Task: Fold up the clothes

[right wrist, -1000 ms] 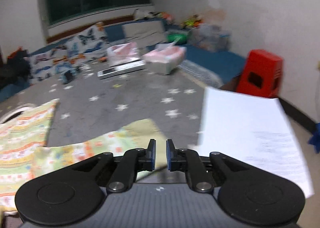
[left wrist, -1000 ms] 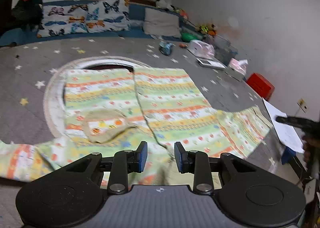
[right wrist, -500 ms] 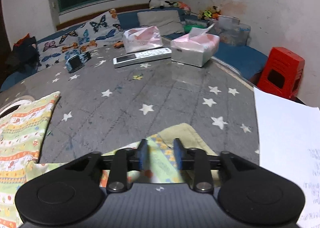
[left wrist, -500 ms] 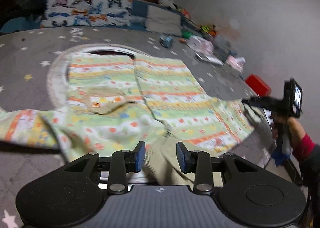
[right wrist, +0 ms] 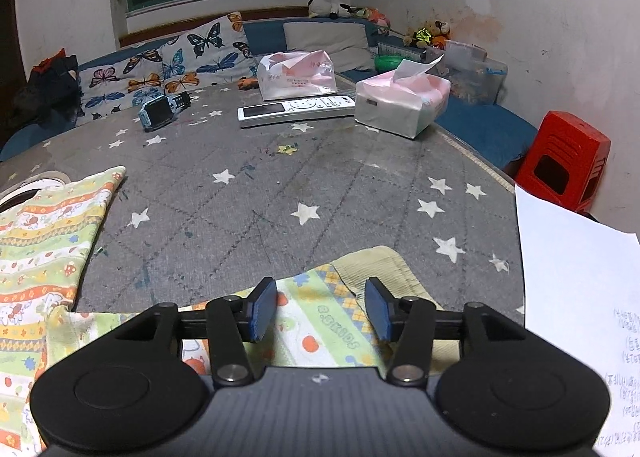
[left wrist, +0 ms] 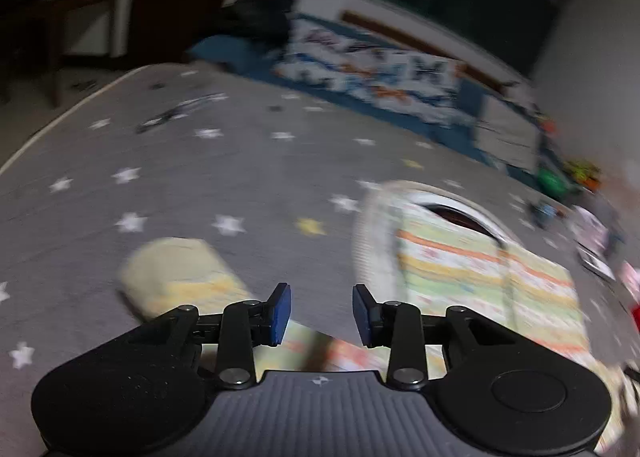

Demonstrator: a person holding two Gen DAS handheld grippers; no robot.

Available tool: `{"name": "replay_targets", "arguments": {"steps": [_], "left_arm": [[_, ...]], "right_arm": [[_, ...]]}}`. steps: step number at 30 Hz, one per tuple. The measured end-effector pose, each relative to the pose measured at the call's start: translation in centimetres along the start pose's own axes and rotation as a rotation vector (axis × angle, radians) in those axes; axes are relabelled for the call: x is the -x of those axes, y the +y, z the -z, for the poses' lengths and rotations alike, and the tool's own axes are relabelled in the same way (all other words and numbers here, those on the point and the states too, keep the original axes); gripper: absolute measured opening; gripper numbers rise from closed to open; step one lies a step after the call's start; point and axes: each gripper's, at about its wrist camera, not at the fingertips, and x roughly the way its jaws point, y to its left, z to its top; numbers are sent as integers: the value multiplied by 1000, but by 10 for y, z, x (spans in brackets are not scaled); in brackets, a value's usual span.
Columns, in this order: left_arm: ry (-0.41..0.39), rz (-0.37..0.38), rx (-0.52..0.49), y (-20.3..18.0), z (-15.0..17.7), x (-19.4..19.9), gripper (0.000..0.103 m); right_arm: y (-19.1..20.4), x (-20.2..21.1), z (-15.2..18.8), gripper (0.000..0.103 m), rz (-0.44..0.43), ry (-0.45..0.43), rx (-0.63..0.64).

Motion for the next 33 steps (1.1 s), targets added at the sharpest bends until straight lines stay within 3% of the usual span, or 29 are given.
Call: {"name": "replay_targets", "arguments": {"steps": [7, 16, 18, 20, 25, 28, 30, 33], "left_arm": [[51, -141, 41, 26, -19, -32, 37], [55, -272, 23, 20, -20, -48, 34], [22, -249, 40, 26, -20, -38, 9], [-10, -225, 57, 31, -19, -28, 4], [-93, -162, 101, 46, -17, -1, 3], [-183, -33, 131, 61, -13, 39, 3], [-253, 103, 139, 76, -6, 68, 3], [-308, 218, 140, 101, 13, 98, 3]], "right_arm": [[1, -1, 1, 53, 1, -2, -1], [1, -1, 1, 56, -3, -2, -3], [1, -1, 1, 57, -4, -4, -5], [1, -1, 1, 57, -6, -6, -7], [0, 1, 1, 57, -5, -2, -8], [-1, 3, 0, 57, -6, -1, -13], [0, 5, 1, 57, -6, -2, -12], [2, 11, 3, 57, -13, -2, 0]]}}
